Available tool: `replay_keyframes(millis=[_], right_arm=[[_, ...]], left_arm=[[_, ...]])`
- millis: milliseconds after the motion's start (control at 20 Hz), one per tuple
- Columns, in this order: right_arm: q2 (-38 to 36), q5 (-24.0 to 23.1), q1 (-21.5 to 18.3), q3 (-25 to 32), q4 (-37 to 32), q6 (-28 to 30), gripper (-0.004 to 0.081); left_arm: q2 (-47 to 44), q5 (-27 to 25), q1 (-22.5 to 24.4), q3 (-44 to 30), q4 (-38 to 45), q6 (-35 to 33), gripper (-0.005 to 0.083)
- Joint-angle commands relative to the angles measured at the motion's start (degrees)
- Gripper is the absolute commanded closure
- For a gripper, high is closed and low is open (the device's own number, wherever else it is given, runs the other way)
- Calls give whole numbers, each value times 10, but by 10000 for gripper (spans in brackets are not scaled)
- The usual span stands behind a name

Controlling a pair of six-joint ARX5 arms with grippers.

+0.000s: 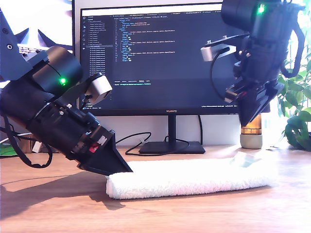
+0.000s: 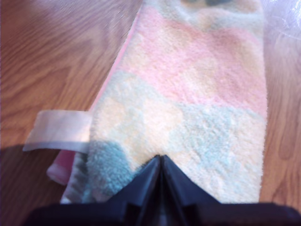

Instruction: Fold the tea towel to a neat square and place it to the right

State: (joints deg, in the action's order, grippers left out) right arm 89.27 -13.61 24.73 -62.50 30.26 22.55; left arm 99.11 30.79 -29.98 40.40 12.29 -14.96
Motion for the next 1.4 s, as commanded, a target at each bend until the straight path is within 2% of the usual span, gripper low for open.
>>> replay_keyframes(millis=[0, 100, 200, 550, 700, 900, 1000, 1150, 1350], right_arm=[[0, 30, 0, -6, 12, -3, 632], [1, 112, -2, -6, 36, -17, 764], [2, 182, -2, -6, 41, -20, 780], [60, 257, -7, -6, 25, -33, 780], [74, 309, -10, -6, -6, 7, 780], [75, 413, -16, -6, -21, 116, 780], [76, 438, -16, -6, -29, 143, 780], [76, 437, -22, -6, -11, 168, 780], [76, 420, -52, -6, 27, 217, 780]], left_arm=[[7, -5, -1, -3, -3, 0, 793], [7, -6, 1, -3, -3, 0, 793], [7, -7, 2, -3, -3, 0, 793], [-21, -7, 4, -2, 11, 2, 793], [-80, -18, 9, -2, 14, 3, 793], [-157, -42, 31, -2, -18, 6, 793], [-182, -42, 41, -2, -34, 17, 793], [-185, -23, 43, -2, -58, 17, 793], [-181, -5, 33, -2, -95, 15, 793]])
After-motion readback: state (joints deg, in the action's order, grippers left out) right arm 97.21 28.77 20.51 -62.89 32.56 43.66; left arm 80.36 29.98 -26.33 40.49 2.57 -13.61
